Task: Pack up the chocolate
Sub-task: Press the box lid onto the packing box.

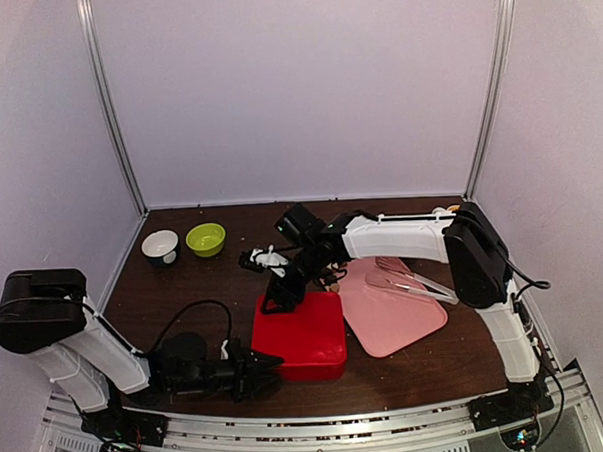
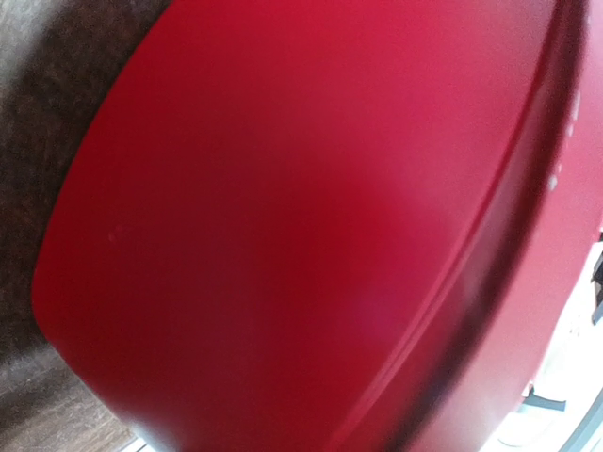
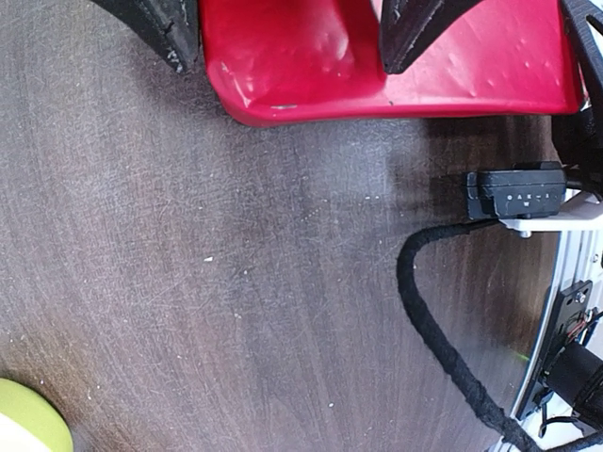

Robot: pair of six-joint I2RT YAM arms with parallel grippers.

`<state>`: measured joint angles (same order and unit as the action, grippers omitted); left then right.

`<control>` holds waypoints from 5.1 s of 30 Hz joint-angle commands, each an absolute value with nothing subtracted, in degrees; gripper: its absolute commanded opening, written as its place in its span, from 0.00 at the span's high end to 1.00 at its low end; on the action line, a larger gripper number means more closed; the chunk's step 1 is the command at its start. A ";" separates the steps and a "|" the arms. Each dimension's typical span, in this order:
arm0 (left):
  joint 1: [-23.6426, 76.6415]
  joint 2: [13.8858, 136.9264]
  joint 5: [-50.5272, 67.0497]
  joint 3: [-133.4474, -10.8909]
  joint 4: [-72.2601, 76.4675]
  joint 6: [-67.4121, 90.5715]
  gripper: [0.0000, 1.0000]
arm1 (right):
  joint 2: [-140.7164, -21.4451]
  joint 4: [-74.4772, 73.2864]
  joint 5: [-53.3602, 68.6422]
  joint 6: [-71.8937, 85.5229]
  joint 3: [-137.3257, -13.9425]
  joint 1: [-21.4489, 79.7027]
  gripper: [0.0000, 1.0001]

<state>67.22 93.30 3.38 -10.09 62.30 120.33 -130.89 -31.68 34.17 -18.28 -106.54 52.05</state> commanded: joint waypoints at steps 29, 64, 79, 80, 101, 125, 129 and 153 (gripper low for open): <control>70.91 99.44 -1.72 -9.78 29.91 125.94 1.00 | -134.47 -43.35 33.76 -20.04 -103.01 60.43 0.37; 72.77 101.25 -2.97 -8.29 33.13 129.11 1.00 | -132.00 -41.30 32.82 -19.28 -101.99 60.45 0.40; 73.53 101.08 -3.79 -8.96 33.48 129.58 1.00 | -107.26 -31.25 29.88 -8.35 -81.61 58.06 0.51; 73.70 101.03 -3.85 -9.04 33.41 129.68 1.00 | -107.10 -31.13 30.19 -7.48 -80.37 58.04 0.55; 74.27 95.87 -6.40 -9.27 28.72 128.76 1.00 | -114.42 -35.90 25.42 2.99 -74.01 63.84 1.00; 71.97 66.26 -20.66 -25.36 -19.32 108.86 0.64 | -118.20 -39.35 14.61 7.82 -72.37 64.90 1.00; 69.63 65.67 -19.39 -29.04 -22.15 101.01 0.50 | -118.17 -39.46 14.63 7.69 -72.35 65.09 1.00; 62.62 61.78 -15.57 -32.30 -23.53 82.49 0.23 | -118.04 -38.10 15.34 8.70 -71.82 65.40 1.00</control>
